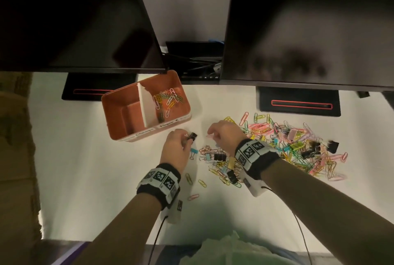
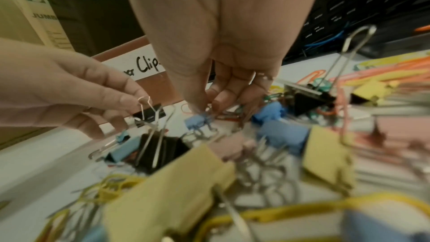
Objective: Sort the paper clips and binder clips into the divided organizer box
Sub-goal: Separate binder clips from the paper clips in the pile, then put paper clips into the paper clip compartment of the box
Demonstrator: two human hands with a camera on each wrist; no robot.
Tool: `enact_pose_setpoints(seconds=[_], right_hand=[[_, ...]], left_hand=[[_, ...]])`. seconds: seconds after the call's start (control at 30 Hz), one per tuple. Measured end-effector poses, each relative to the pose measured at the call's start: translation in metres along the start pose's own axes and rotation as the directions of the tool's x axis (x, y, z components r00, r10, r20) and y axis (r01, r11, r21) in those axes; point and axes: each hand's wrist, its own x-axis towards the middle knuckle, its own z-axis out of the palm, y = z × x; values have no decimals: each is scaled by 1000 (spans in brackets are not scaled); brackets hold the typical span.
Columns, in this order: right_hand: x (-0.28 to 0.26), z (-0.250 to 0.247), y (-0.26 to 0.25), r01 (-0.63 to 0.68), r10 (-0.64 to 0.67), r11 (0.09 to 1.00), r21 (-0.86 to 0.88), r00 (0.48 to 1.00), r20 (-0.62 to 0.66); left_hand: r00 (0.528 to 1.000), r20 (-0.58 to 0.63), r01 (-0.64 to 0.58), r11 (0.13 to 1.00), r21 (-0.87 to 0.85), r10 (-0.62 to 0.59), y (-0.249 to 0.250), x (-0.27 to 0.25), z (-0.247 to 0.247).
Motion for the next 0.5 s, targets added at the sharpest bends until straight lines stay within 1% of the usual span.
enact_pose_setpoints(seconds=[0.07,0.13,0.17,0.23,0.3,0.33,0.4,0.5], right_hand=[[-1,-4,8,-34,34,999,12,999,1],[-5,-8,15,-22,23,999,36,1000,-22],[-7,-9,18,5,-3,999,54,999,-36],[-13,-10,19,81,-78,995,66,996,-43],[-18,-7,17,161,-161,987,25,987,-22],[-21,-5,16,188,-188,982,0,982,-8],[-24,-2,19,195,-195,980,-37,981,6],[-31,-6,28,137,-133,988,-77,990,54]], left_hand=[[999,-25,-33,999,18,34,-4,-7,-5],[991,-31,-127,989,72,129,-5,-14,-7],[982,-3,-185,978,93,186,-4,-17,-7],[951,114,-300,947,115,287,-1,-18,-2],[914,234,-369,920,134,332,1,-14,6],[903,276,-379,913,150,330,2,-11,11],[906,302,-354,922,160,296,3,-6,18],[935,235,-297,949,105,266,4,-3,21]])
